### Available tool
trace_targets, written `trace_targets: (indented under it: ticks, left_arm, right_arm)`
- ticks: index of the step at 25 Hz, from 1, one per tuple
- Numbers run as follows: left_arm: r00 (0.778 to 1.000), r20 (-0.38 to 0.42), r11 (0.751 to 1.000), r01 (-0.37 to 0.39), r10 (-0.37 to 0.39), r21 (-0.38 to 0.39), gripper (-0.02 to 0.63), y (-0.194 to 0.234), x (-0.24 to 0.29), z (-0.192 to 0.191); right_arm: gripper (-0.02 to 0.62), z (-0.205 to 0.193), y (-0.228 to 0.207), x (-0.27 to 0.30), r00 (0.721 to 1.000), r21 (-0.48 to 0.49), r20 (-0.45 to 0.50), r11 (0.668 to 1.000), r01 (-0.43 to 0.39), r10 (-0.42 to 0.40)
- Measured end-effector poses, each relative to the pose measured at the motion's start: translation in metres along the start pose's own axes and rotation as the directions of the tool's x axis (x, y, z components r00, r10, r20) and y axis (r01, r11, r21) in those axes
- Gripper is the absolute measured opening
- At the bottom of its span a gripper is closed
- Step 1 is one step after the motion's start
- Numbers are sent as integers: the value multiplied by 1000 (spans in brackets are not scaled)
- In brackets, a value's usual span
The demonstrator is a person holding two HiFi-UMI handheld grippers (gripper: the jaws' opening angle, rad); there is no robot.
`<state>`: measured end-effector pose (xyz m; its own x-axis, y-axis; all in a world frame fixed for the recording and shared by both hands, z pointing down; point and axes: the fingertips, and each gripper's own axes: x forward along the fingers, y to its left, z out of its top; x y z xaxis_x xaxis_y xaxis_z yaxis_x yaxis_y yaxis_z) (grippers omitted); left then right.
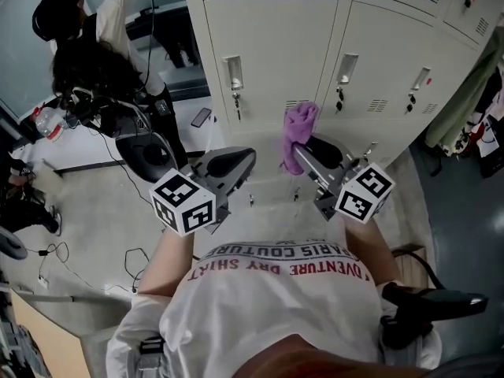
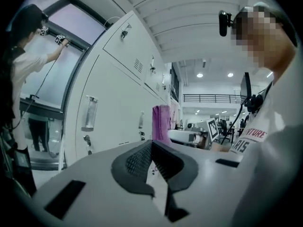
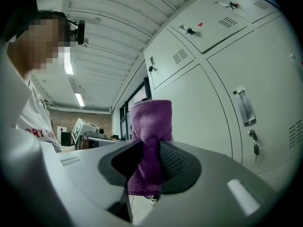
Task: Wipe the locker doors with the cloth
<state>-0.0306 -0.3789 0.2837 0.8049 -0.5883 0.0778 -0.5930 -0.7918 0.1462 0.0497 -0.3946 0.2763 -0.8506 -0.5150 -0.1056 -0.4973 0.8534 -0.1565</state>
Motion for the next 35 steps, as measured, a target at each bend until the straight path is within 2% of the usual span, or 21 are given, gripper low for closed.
trace_targets:
  ticks: [3, 10, 14, 17, 20, 23, 25, 28, 32, 35]
  left_arm:
    - [1000, -6, 999, -10, 11, 42, 2, 18, -1, 5]
    - [999, 11, 994, 28, -30, 103, 2, 38, -17, 12]
    - [1000, 23, 997, 12, -14, 82, 2, 51, -34, 11]
    - [1000, -4, 999, 16, -16, 46, 2, 57, -37, 5]
    - [1000, -27, 999, 15, -14, 47, 2, 62, -42, 1]
    - [998, -52, 999, -41, 42, 31, 2, 82, -52, -3]
    - [996, -58, 998, -70, 69, -6, 2, 95, -57, -5]
    - [996, -48, 995, -75, 72, -61, 2, 105, -64, -4]
    - [995, -49, 995, -86, 84, -53, 2, 111, -71, -2]
    - [995, -46, 994, -96, 93, -55, 2, 114, -74, -2]
  right_arm:
    - [92, -1, 0, 19, 1000, 27, -4, 1000, -6, 6]
    - [92, 12, -11, 58, 999, 30, 18, 999, 44, -44]
    - [92, 61, -12, 86, 993, -80, 90, 993, 85, -77]
    - [92, 107, -10, 109, 982, -166, 168, 980, 111, -83]
    - [92, 145, -1, 136, 971, -263, 225, 955, 137, -78]
    - [92, 163, 7, 168, 968, -332, 239, 930, 156, -78]
    - [92, 163, 8, 188, 971, -358, 223, 919, 167, -90]
    - [91, 153, -1, 214, 970, -403, 191, 889, 218, -151]
    - [91, 133, -17, 236, 959, -438, 143, 854, 282, -244]
    - [91, 128, -20, 240, 946, -499, 148, 804, 322, -287]
